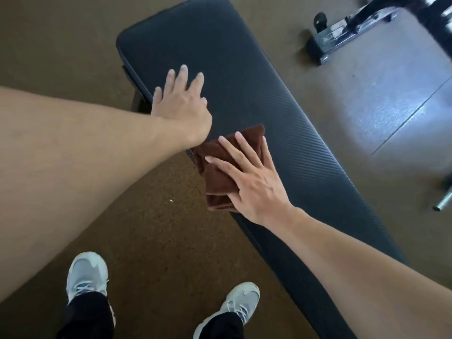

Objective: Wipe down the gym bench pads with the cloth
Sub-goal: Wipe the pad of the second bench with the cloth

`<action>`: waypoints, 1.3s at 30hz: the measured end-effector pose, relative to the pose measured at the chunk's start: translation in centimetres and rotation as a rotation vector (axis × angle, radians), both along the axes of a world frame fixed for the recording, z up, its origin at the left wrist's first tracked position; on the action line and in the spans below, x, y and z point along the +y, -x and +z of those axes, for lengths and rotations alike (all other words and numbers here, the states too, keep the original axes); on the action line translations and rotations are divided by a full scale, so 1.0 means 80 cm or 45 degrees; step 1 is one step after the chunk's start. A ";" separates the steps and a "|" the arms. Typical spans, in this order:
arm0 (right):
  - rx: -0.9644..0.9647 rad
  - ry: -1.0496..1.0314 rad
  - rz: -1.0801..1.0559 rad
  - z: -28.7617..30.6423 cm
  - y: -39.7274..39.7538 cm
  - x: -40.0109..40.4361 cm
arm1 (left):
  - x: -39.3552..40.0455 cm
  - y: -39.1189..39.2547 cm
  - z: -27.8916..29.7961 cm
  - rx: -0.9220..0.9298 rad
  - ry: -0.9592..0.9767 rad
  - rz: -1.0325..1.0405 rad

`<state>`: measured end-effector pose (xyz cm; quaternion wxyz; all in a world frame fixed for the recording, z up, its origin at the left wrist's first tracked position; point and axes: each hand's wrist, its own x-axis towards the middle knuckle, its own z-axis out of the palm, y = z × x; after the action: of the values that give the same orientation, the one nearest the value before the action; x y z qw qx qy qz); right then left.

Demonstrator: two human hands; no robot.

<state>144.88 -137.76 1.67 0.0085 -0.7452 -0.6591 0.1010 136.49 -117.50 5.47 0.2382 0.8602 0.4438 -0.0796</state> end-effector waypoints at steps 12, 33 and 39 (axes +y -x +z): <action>0.100 0.149 -1.143 -0.008 -0.034 -0.034 | 0.031 -0.026 0.000 0.456 -0.084 -0.658; 0.049 0.115 -0.241 -0.001 -0.094 -0.072 | 0.005 -0.063 0.014 0.976 0.348 -0.407; 0.082 0.157 -0.416 -0.002 -0.100 -0.012 | 0.003 -0.070 0.021 0.917 0.434 -0.286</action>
<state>152.92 -138.69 1.52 0.0002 -0.8378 -0.5213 0.1624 142.05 -117.29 7.14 0.1966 0.7687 0.3826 -0.4734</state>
